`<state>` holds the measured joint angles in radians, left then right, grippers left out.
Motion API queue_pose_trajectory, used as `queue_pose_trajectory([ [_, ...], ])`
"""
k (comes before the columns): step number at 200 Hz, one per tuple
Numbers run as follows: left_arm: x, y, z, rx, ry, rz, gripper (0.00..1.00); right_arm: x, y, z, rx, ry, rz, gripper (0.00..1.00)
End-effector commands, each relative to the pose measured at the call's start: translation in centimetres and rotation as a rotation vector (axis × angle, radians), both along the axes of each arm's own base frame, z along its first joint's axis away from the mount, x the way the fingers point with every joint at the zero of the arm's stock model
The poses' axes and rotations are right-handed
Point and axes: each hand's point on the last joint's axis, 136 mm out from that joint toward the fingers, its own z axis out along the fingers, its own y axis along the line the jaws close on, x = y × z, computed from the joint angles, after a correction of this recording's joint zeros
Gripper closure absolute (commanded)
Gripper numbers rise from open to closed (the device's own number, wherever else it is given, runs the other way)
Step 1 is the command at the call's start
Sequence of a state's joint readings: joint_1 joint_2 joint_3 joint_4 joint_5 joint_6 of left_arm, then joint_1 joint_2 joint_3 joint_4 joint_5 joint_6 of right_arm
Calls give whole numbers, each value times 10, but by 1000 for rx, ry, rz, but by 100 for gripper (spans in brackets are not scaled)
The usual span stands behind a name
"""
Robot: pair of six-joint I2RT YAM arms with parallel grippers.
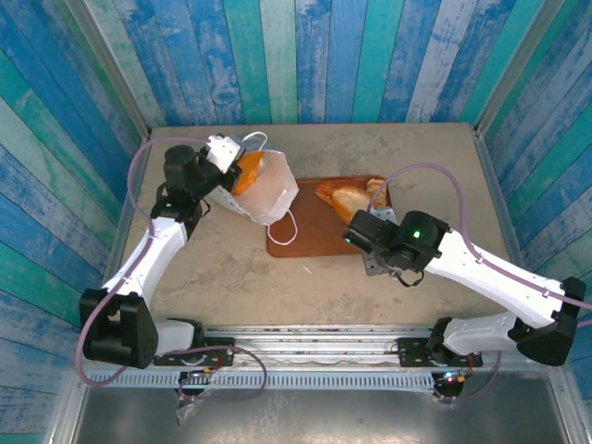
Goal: Take the fake bread out of the paper bag
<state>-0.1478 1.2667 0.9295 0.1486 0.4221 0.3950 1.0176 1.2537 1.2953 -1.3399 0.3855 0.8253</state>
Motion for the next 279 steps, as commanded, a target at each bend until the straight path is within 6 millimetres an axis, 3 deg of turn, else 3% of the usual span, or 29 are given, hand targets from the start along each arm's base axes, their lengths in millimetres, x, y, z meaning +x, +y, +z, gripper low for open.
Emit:
queue_pose_trajectory([
  [1, -10, -1, 22, -16, -62, -15, 100, 3, -1, 2, 62, -26, -75, 59],
  [93, -14, -4, 21, -20, -62, -37, 100, 3, 25, -26, 104, 99, -83, 57],
  [191, -14, -4, 16, 1, -70, -38, 100, 9, 17, -44, 72, 141, -155, 55],
  [279, -11, -5, 13, 6, -65, -45, 100, 14, 28, -57, 86, 179, -144, 52],
])
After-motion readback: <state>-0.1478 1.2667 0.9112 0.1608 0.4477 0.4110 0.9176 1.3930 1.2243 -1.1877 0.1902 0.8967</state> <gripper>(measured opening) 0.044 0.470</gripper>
